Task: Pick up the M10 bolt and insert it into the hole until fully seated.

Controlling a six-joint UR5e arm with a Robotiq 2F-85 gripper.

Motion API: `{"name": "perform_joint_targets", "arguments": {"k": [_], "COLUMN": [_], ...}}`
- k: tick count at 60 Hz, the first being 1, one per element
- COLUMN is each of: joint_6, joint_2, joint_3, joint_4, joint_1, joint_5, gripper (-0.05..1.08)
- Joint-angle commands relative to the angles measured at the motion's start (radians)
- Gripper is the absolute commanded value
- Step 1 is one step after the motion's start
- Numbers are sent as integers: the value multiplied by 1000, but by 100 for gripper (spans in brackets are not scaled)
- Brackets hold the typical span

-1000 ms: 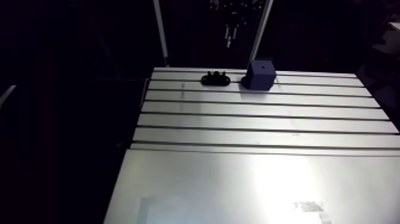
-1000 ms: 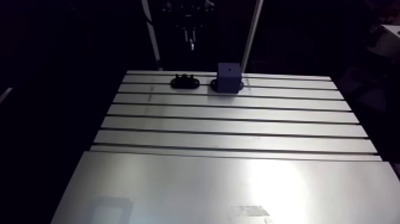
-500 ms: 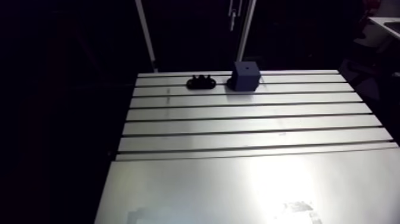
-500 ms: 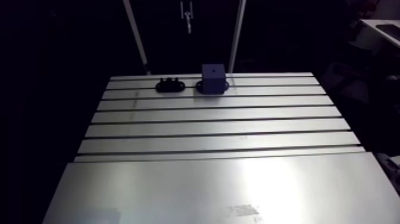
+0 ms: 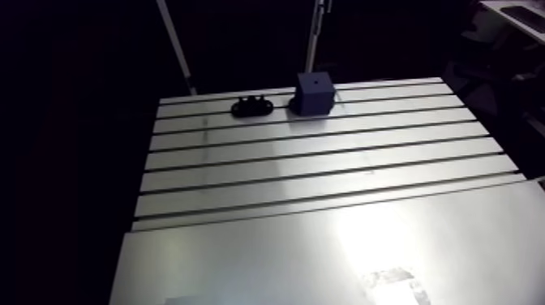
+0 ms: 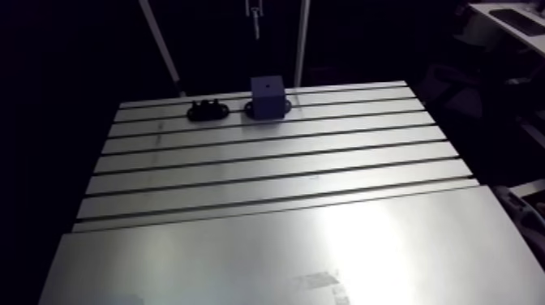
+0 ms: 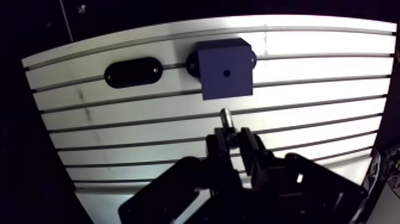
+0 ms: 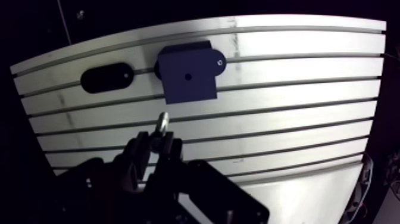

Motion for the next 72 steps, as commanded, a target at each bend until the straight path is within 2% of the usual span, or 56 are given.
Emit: {"name": "perform_joint_targets", "arguments": {"k": [1, 19, 39, 72], "joint_6": [-9, -4, -2, 5], "joint_2": [26, 66, 102, 110], "joint_3": [0, 14, 22, 44], "joint_4": [-7, -66, -68, -76], "joint_1": [-16, -16, -14, -19], "joint_5": [-1, 4, 1, -7], "gripper": [107, 107, 107, 107]}}
